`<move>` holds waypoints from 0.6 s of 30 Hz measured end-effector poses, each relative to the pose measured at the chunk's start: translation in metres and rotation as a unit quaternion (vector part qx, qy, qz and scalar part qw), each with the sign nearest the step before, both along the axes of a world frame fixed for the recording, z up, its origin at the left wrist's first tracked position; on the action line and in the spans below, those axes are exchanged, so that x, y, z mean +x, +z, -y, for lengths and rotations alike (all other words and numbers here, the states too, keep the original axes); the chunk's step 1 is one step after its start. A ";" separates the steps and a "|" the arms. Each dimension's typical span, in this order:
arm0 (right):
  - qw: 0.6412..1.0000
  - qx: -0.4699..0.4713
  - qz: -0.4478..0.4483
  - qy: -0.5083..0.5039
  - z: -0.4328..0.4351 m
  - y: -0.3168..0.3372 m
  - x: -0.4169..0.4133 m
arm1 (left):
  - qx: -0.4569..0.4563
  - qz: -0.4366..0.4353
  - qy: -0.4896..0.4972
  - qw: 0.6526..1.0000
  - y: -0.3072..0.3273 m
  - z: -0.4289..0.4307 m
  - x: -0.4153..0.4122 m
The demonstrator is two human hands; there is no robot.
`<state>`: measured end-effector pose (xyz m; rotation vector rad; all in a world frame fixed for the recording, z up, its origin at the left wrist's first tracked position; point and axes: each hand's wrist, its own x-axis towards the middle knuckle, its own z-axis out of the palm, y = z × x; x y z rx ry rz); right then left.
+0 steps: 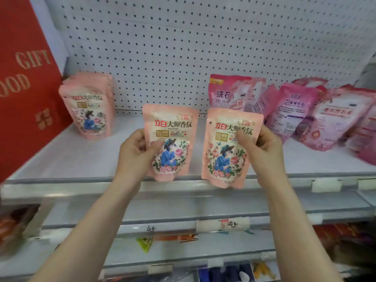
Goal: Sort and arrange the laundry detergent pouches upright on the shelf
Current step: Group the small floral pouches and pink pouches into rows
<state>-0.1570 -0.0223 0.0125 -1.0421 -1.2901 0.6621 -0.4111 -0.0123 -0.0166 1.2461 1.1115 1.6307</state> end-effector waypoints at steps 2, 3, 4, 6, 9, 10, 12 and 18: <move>1.000 0.000 0.007 0.014 -0.005 0.004 -0.029 | 0.006 0.006 0.023 1.000 0.000 0.004 -0.028; 1.000 0.001 0.013 0.025 -0.009 0.007 -0.043 | 0.009 0.013 0.034 0.999 0.000 0.006 -0.042; 0.999 0.002 0.021 0.035 -0.014 0.010 -0.058 | 0.013 0.021 0.046 0.999 0.001 0.007 -0.055; 0.998 0.007 0.032 0.059 -0.028 0.019 -0.086 | 0.018 0.032 0.079 0.996 0.001 0.008 -0.079; 0.994 0.013 0.047 0.101 -0.055 0.030 -0.130 | 0.022 0.032 0.124 0.992 -0.001 0.010 -0.108; 0.991 0.015 0.057 0.118 -0.066 0.032 -0.147 | 0.021 0.031 0.141 0.989 -0.002 0.011 -0.118; 0.986 0.012 0.084 0.146 -0.090 0.034 -0.182 | 0.013 0.030 0.173 0.984 -0.003 0.014 -0.137; 0.966 0.012 0.154 0.206 -0.142 0.027 -0.279 | -0.003 0.009 0.243 0.970 -0.003 0.013 -0.177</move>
